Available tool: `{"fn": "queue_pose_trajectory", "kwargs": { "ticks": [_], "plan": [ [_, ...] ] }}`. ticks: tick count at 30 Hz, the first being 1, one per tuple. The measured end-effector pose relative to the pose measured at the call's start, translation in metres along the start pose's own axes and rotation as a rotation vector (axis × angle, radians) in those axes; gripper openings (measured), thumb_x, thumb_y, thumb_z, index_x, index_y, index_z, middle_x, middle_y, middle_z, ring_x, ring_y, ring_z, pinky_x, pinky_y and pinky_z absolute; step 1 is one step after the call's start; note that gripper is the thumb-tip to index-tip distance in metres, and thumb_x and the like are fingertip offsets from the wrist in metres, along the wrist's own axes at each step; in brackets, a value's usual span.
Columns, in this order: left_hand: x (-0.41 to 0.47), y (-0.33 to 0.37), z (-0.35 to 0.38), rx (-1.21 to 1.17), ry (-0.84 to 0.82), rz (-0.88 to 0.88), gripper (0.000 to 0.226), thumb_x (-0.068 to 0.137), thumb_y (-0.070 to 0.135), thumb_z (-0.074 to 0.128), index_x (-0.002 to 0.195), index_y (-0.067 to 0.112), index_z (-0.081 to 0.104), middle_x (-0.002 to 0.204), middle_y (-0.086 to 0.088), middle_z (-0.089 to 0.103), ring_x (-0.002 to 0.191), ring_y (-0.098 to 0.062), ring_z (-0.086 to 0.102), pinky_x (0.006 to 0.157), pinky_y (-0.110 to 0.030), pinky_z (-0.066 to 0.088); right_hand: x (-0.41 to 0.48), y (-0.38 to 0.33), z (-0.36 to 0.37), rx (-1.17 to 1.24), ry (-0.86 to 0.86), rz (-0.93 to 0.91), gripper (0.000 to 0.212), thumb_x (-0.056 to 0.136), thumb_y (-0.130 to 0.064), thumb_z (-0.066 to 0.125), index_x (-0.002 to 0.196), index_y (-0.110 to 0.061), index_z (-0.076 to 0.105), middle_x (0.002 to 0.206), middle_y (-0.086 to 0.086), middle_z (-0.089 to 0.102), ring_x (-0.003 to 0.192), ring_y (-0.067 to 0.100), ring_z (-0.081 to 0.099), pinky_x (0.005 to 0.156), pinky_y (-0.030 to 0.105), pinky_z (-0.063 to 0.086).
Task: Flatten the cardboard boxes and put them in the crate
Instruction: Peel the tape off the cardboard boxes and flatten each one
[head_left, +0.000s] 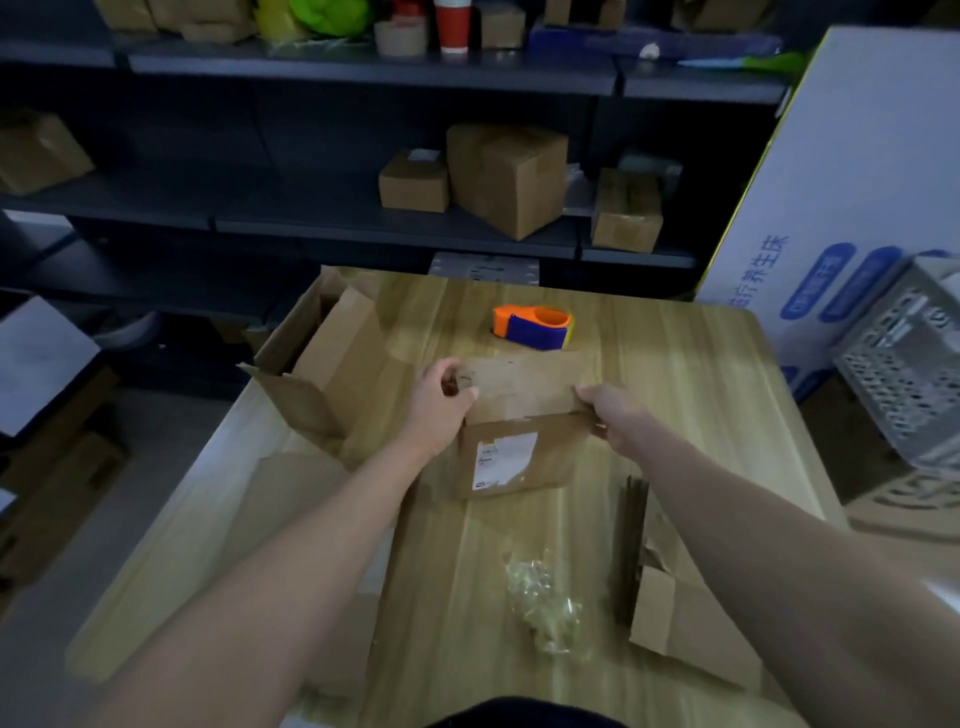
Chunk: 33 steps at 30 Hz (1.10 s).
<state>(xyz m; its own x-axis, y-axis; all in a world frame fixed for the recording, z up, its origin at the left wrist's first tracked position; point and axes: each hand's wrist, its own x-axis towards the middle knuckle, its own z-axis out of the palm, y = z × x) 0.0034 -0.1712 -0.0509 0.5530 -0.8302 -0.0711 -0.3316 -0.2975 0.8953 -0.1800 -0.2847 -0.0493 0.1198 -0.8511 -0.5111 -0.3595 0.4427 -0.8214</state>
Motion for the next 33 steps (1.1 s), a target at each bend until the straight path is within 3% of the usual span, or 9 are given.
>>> {"fn": "queue_pose_trajectory", "kwargs": {
  "ticks": [2,4,8,10,12,16,23,30,33],
  "plan": [
    [-0.001,-0.002,0.004,-0.031,0.026,-0.047,0.043,0.086,0.014,0.064,0.127,0.016,0.050,0.126,-0.008,0.048,0.112,-0.020,0.052,0.102,-0.038,0.043,0.004,-0.002,-0.003,-0.308,0.066,-0.169,0.048,0.087,-0.032,0.066,0.125,-0.009,0.049,0.124,0.012,0.053,0.105,0.025,0.055,0.086,0.036,0.048],
    [0.000,-0.004,0.004,-0.062,0.004,-0.086,0.044,0.086,0.011,0.065,0.127,0.014,0.049,0.124,-0.008,0.053,0.107,-0.019,0.053,0.096,-0.032,0.045,0.000,-0.011,0.000,-0.632,0.054,-0.403,0.078,0.080,-0.044,0.070,0.144,-0.018,0.032,0.146,0.009,0.034,0.135,0.034,0.030,0.109,0.048,0.031],
    [0.000,-0.004,0.005,-0.062,-0.031,-0.066,0.039,0.085,0.007,0.066,0.123,0.009,0.056,0.096,-0.003,0.060,0.082,-0.012,0.055,0.072,-0.017,0.044,-0.009,-0.022,0.023,-1.044,-0.257,-0.577,0.111,0.069,-0.062,0.070,0.152,-0.022,0.007,0.160,0.000,0.002,0.146,0.027,-0.011,0.114,0.052,-0.006],
    [0.000,-0.005,0.003,0.014,-0.022,-0.010,0.031,0.085,0.008,0.067,0.115,0.008,0.064,0.085,0.000,0.058,0.073,-0.010,0.052,0.065,-0.016,0.041,-0.009,-0.023,0.029,-1.125,-0.304,-0.556,0.113,0.071,-0.063,0.067,0.152,-0.020,0.002,0.160,0.001,-0.001,0.145,0.025,-0.016,0.115,0.052,-0.009],
    [0.002,-0.005,0.001,0.067,-0.010,0.017,0.026,0.085,0.011,0.067,0.111,0.011,0.068,0.090,-0.004,0.060,0.076,-0.013,0.053,0.068,-0.019,0.040,-0.006,-0.026,0.029,-1.170,-0.315,-0.544,0.113,0.073,-0.064,0.065,0.152,-0.017,0.000,0.160,0.002,-0.002,0.145,0.024,-0.015,0.116,0.051,-0.007],
    [0.005,-0.007,0.002,0.079,-0.006,0.002,0.019,0.084,0.012,0.068,0.102,0.016,0.065,0.079,0.005,0.054,0.068,-0.006,0.049,0.061,-0.015,0.038,-0.003,-0.031,0.030,-1.192,-0.323,-0.535,0.113,0.073,-0.064,0.065,0.152,-0.016,-0.001,0.160,0.001,-0.003,0.145,0.024,-0.015,0.116,0.050,-0.005],
    [0.017,-0.004,-0.001,0.227,-0.072,0.042,0.008,0.084,0.013,0.068,0.086,0.015,0.060,0.079,-0.001,0.055,0.076,-0.018,0.050,0.071,-0.032,0.042,0.004,-0.026,0.035,-1.188,-0.318,-0.520,0.114,0.071,-0.064,0.066,0.152,-0.020,0.001,0.160,-0.001,-0.002,0.145,0.024,-0.016,0.116,0.050,-0.006],
    [0.022,0.000,-0.002,0.241,-0.114,0.003,0.013,0.085,0.009,0.065,0.078,0.013,0.054,0.068,0.004,0.048,0.069,-0.017,0.045,0.059,-0.026,0.035,0.002,-0.026,0.036,-1.182,-0.314,-0.506,0.112,0.070,-0.062,0.068,0.152,-0.020,0.003,0.160,0.000,-0.002,0.145,0.026,-0.015,0.115,0.052,-0.006],
    [0.027,0.004,-0.003,0.269,-0.161,-0.021,0.024,0.087,0.007,0.062,0.068,0.016,0.050,0.069,0.002,0.050,0.073,-0.018,0.049,0.064,-0.028,0.040,0.000,-0.026,0.036,-1.184,-0.307,-0.508,0.112,0.071,-0.061,0.068,0.152,-0.020,0.004,0.160,0.001,-0.001,0.145,0.026,-0.015,0.115,0.052,-0.006]
  ]
}}
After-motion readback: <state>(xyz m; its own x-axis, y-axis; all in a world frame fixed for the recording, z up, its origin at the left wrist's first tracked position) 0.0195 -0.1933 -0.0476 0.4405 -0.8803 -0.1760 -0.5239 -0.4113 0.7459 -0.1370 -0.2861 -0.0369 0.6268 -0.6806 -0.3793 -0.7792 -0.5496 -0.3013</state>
